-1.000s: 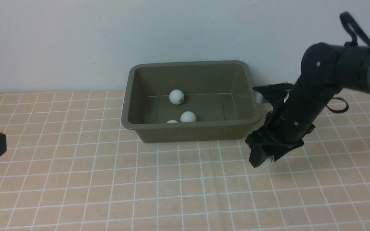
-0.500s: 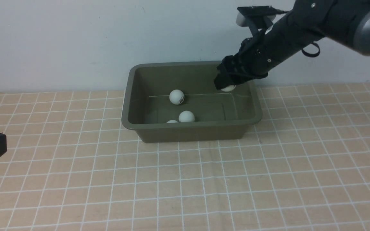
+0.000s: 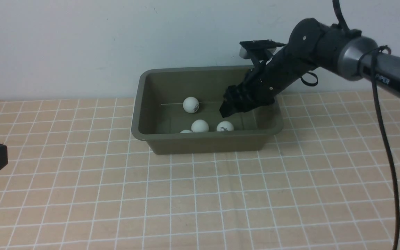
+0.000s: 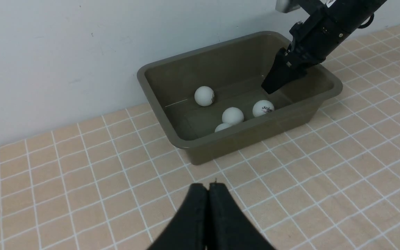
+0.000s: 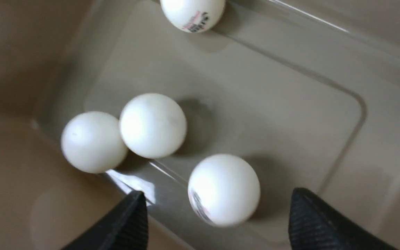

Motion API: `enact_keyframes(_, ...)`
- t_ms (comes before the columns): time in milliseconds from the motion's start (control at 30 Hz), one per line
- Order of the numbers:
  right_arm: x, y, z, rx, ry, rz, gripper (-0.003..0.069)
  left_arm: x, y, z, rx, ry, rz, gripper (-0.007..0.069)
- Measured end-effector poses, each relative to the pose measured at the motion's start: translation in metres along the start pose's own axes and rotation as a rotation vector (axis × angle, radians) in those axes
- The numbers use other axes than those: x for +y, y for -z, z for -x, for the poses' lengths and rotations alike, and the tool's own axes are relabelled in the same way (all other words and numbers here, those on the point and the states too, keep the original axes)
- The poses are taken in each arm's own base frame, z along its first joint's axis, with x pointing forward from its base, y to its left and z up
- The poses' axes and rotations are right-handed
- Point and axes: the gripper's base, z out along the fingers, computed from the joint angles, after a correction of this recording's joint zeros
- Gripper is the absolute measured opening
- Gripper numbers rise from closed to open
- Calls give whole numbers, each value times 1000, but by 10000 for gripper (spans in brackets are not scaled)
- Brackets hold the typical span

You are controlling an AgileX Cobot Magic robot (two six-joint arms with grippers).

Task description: Put the table tennis balls into the box on the light coffee tablecloth.

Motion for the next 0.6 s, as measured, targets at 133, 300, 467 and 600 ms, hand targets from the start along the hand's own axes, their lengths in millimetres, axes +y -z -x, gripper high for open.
enact_keyframes(133, 9, 20, 13, 11, 44, 25, 463, 0, 0, 0, 0, -17, 0, -69)
enact_keyframes(300, 25, 85, 43, -84, 96, 19, 262, -2, 17, 0, -69, -65, 5, -69)
enact_keyframes(467, 38, 162, 59, -247, 138, -19, 28, -7, 50, -14, -236, -75, 22, -69)
enact_keyframes(600, 38, 202, 58, -308, 141, -48, -13, -8, 49, -49, -265, -12, 23, -69)
